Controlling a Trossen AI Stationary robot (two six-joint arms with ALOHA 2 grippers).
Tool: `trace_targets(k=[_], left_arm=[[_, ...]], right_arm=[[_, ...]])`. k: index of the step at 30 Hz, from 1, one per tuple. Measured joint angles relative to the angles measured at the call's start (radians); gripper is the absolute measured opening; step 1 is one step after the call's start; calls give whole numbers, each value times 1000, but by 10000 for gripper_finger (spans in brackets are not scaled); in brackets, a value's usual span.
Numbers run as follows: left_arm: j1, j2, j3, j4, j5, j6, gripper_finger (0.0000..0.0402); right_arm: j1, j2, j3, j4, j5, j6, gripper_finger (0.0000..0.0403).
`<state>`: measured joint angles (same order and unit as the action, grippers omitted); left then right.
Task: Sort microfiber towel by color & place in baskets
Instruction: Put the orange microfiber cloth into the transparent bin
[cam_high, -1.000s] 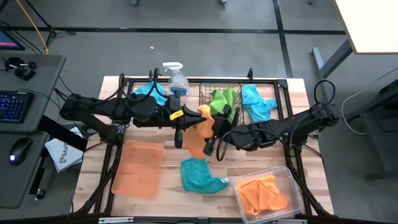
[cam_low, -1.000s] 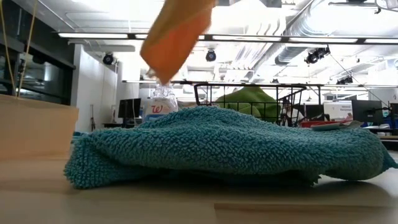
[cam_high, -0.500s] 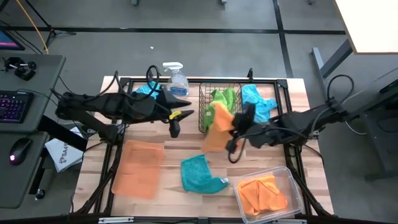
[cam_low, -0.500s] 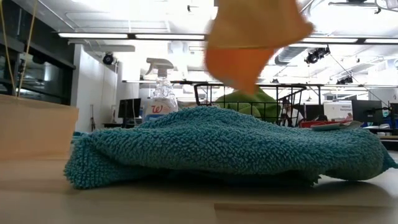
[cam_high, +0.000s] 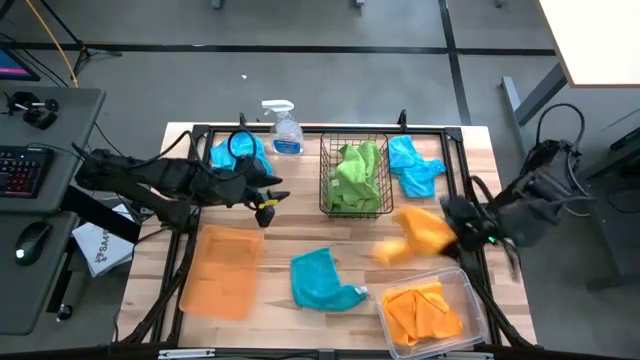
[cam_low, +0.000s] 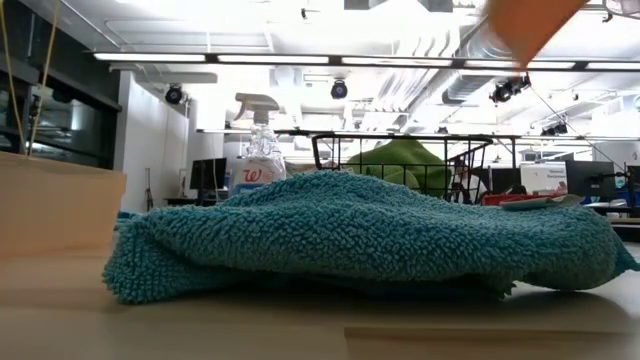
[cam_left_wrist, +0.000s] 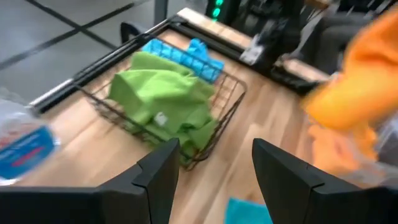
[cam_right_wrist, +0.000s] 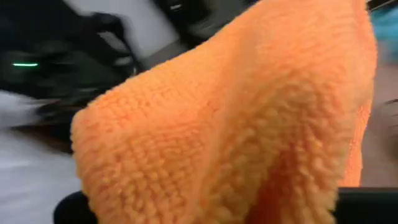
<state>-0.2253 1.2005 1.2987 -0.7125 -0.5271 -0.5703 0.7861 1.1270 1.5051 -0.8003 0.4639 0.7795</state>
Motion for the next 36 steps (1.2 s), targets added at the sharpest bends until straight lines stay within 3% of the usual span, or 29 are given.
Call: trace_targets(k=[7,17,21,26,31,33,36], left_arm=[[-29,-48,-146,248,1,-31,189],[-30,-49,-159,338,-10,23,188],[-30,-49,-159,354,-10,40,188],[-30,-49,-159,346,-8,34,188],[-30,-49,-159,345,35,25,188],[-30,-49,-159,348,34,23,188],[-30,-49,-159,379,21,-16,188]], right_arm=[[212,76,0,110,-26,171,0],[315,179,-2,-356,260,585,0],[314,168,-2,-372,281,630,0],[314,183,-2,-289,157,621,0],[315,256,-1,-177,-109,639,0],[315,295,-1,-206,-218,754,0],[309,353,-21,-344,-370,1051,0]])
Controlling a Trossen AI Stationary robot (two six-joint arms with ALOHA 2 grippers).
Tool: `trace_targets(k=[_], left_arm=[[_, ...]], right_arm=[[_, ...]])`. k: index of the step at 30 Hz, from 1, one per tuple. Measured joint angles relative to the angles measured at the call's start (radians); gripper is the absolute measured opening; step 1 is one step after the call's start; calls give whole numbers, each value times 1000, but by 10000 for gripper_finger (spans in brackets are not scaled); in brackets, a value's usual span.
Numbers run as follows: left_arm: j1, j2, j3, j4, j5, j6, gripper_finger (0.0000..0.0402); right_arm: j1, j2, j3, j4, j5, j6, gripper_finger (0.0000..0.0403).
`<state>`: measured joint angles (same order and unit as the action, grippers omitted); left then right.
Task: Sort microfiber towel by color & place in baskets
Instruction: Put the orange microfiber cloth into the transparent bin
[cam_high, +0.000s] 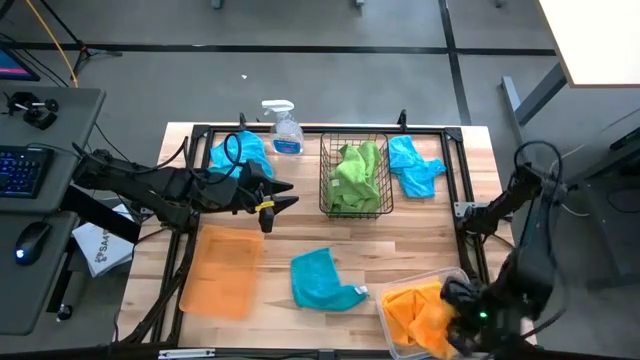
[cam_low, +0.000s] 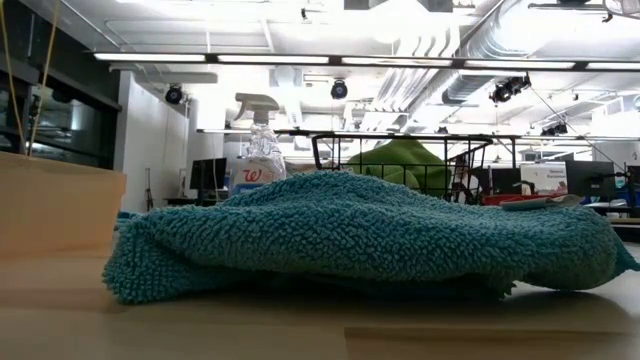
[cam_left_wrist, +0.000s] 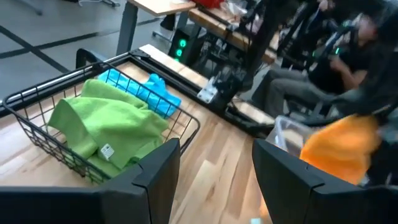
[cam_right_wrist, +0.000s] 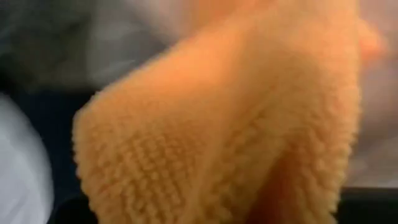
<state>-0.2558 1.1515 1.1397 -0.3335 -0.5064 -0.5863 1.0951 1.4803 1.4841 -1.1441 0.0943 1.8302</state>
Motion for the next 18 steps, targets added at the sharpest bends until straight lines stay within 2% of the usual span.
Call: trace_targets(k=[2,5,7,13,18], left_arm=[[0,0,0,11,-2,-9,188],[0,0,0,19,-2,13,188],[0,0,0,19,-2,20,188],[0,0,0,18,-2,21,188],[0,0,0,18,-2,38,188]], right_arm=[[3,23,-35,-55,18,160,0],[6,19,-115,14,86,264,0],[-7,11,-182,93,89,314,0],[-80,8,-354,407,87,327,0],[-128,12,-490,511,34,322,0]])
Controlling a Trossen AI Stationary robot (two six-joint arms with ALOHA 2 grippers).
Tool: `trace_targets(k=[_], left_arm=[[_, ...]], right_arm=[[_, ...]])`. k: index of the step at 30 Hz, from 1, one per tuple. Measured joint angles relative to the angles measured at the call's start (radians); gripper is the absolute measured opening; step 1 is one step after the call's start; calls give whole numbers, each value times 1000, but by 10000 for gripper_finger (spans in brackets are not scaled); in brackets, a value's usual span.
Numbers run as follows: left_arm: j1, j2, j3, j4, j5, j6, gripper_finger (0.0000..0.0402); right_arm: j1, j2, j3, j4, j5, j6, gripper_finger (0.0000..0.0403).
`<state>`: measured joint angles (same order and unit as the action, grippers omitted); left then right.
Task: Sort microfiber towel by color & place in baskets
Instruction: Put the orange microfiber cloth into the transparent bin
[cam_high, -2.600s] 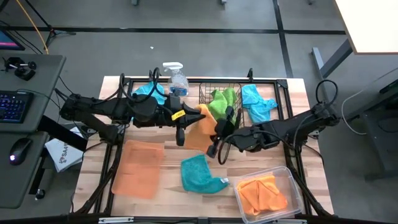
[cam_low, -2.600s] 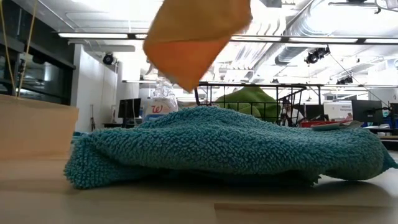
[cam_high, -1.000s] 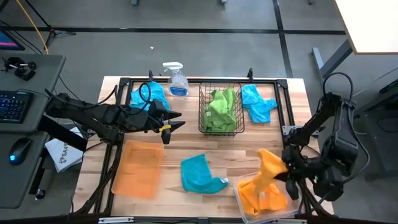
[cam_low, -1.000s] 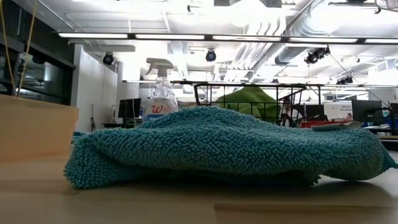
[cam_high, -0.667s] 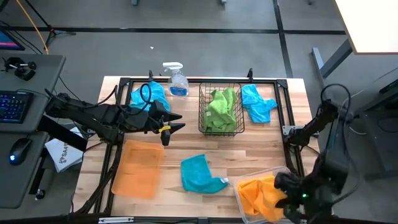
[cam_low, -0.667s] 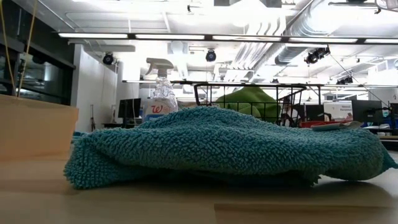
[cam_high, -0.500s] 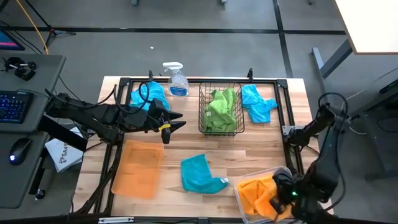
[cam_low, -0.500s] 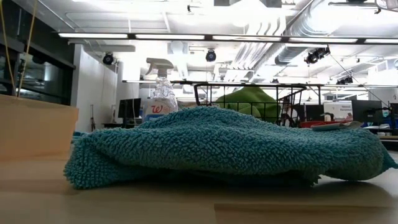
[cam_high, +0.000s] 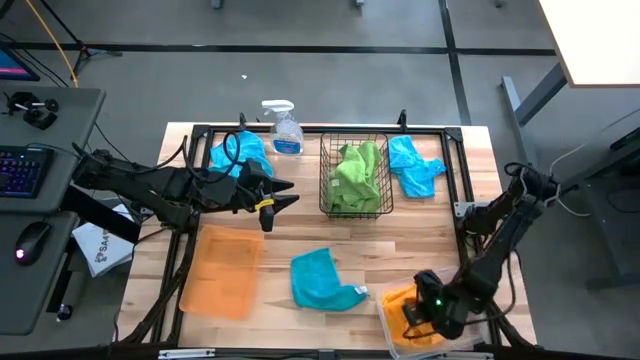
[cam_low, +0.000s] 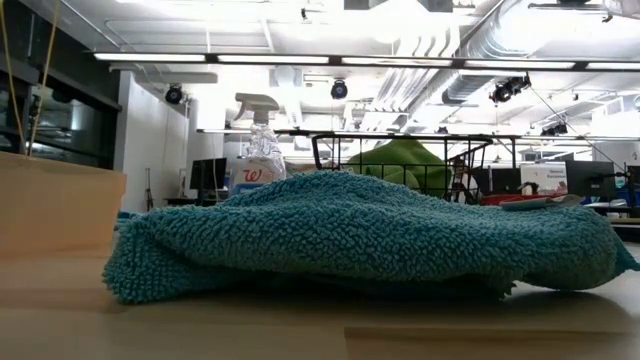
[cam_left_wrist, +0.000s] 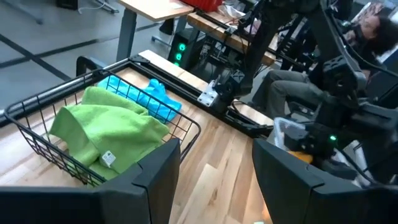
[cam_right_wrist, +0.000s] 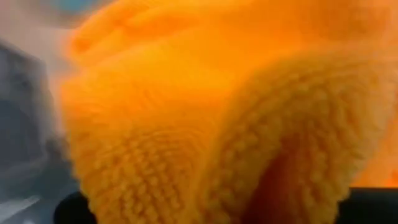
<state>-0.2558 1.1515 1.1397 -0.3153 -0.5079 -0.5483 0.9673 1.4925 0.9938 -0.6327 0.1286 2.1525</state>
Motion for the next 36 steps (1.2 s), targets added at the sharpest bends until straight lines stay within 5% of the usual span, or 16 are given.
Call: trace_targets(k=[9,21,36], left_arm=[[0,0,0,0,0,36,188],[0,0,0,0,0,64,188],[0,0,0,-1,0,63,188]], right_arm=[[-45,1,-192,130,-69,47,0],[-47,1,-159,145,-64,34,8],[-47,-131,-157,172,-170,-235,176]])
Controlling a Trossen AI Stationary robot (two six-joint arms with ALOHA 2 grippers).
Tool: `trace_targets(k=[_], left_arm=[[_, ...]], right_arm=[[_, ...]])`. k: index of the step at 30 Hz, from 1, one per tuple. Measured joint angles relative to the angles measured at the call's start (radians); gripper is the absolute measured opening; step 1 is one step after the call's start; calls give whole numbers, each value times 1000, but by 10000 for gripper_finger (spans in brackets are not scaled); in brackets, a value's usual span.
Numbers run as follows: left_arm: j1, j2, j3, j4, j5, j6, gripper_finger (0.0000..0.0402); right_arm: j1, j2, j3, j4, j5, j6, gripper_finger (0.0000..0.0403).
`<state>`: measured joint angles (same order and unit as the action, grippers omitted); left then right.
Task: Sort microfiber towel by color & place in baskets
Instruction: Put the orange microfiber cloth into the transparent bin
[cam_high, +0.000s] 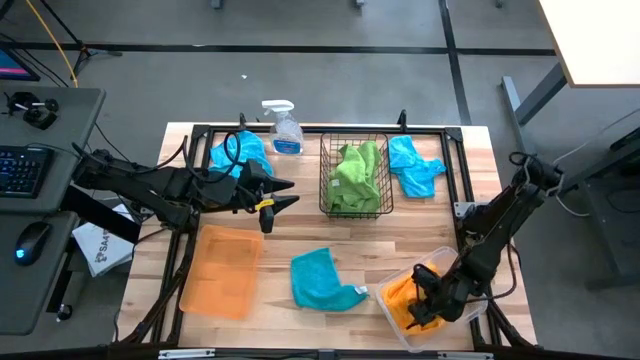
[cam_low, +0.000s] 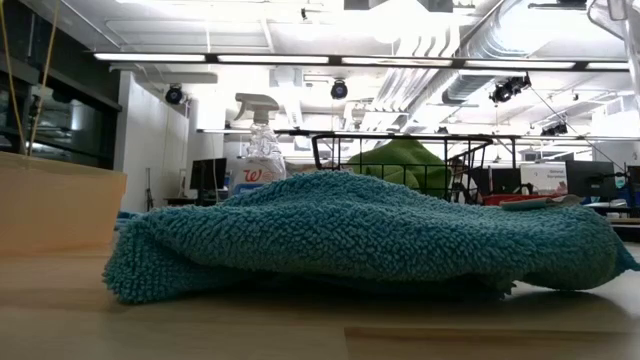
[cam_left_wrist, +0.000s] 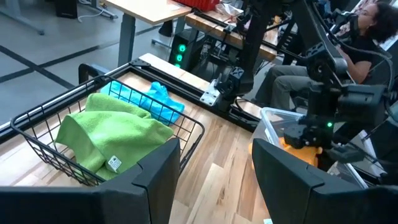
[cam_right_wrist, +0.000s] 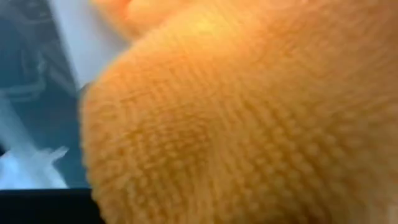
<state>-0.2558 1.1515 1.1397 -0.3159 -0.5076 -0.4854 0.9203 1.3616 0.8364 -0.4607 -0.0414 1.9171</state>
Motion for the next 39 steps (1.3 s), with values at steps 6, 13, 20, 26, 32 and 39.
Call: trace_targets(k=[6,13,20,26,32,39], left_arm=[[0,0,0,0,3,0,188],[0,0,0,0,27,-1,188],[0,0,0,0,27,0,188],[0,0,0,-1,27,0,188],[0,0,0,-9,26,0,188],[8,0,0,-11,26,22,188]], right_arm=[[0,-73,0,17,-2,-45,199],[0,-174,0,10,-59,-112,200],[-5,-260,0,-45,-55,-86,200],[-39,-246,4,24,-92,-97,199],[-60,-164,31,-86,-194,-139,182],[-76,-19,312,-559,-144,-302,143]])
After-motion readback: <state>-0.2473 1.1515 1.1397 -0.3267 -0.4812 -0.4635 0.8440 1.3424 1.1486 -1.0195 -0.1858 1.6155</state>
